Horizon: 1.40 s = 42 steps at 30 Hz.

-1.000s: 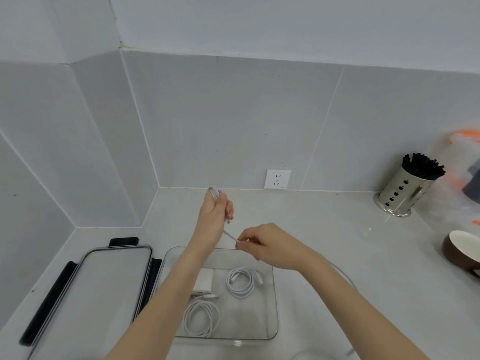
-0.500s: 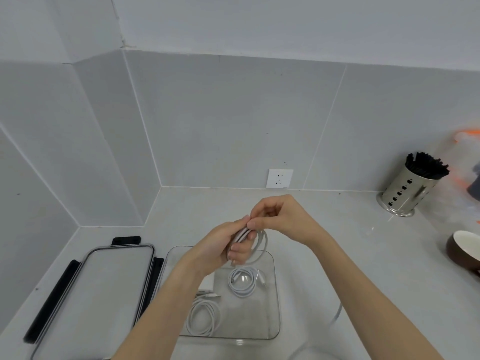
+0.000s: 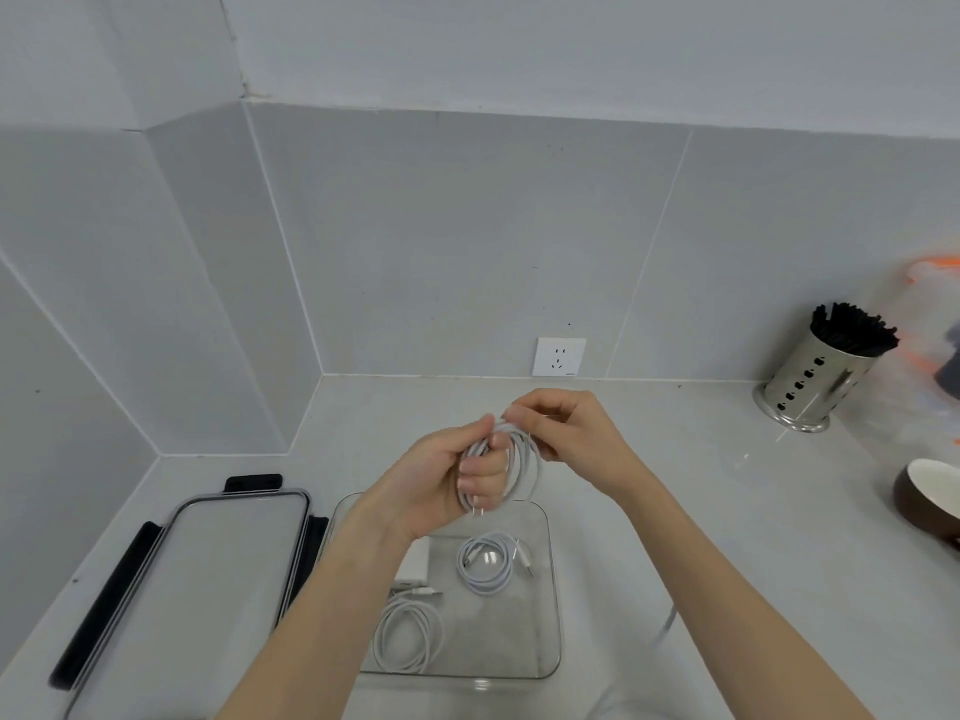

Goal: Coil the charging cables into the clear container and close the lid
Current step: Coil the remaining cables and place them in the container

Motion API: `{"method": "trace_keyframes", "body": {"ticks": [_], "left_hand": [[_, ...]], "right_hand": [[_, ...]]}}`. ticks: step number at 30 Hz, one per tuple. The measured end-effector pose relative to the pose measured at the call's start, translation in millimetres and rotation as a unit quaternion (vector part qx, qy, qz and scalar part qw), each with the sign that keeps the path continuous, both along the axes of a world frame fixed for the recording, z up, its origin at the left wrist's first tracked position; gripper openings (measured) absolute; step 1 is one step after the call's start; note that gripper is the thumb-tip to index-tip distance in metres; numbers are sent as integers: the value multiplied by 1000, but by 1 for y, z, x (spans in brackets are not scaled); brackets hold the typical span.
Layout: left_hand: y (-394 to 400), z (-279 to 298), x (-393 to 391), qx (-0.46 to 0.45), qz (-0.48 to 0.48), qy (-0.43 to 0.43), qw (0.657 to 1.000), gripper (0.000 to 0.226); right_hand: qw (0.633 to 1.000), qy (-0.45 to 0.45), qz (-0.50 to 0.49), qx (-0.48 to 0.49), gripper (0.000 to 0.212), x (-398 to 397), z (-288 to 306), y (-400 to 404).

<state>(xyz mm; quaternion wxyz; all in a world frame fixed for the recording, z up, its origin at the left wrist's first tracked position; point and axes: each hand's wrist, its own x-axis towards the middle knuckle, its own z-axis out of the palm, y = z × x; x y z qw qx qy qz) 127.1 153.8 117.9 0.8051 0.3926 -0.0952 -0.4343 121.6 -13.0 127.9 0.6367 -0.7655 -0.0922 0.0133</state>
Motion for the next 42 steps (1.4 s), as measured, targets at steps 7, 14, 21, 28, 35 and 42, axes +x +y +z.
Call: {"method": "trace_keyframes", "body": {"ticks": [7, 14, 21, 28, 35, 42], "left_hand": [[-6, 9, 20, -231, 229, 98, 940, 37], [-9, -21, 33, 89, 425, -114, 894, 30], [-16, -44, 19, 392, 293, -465, 738, 20], [-7, -30, 6, 341, 57, -315, 884, 39], [16, -15, 16, 207, -86, -117, 968, 34], [5, -21, 13, -114, -50, 90, 988, 22]], "right_hand": [[996, 59, -6, -69, 21, -3, -28, 2], [956, 214, 143, -144, 23, -18, -17, 15], [934, 95, 145, -313, 22, -12, 2, 15], [953, -27, 75, -292, 7, -3, 4, -4], [972, 2, 85, -221, 7, 4, -2, -14], [906, -115, 26, -407, 27, 9, -19, -17]]}}
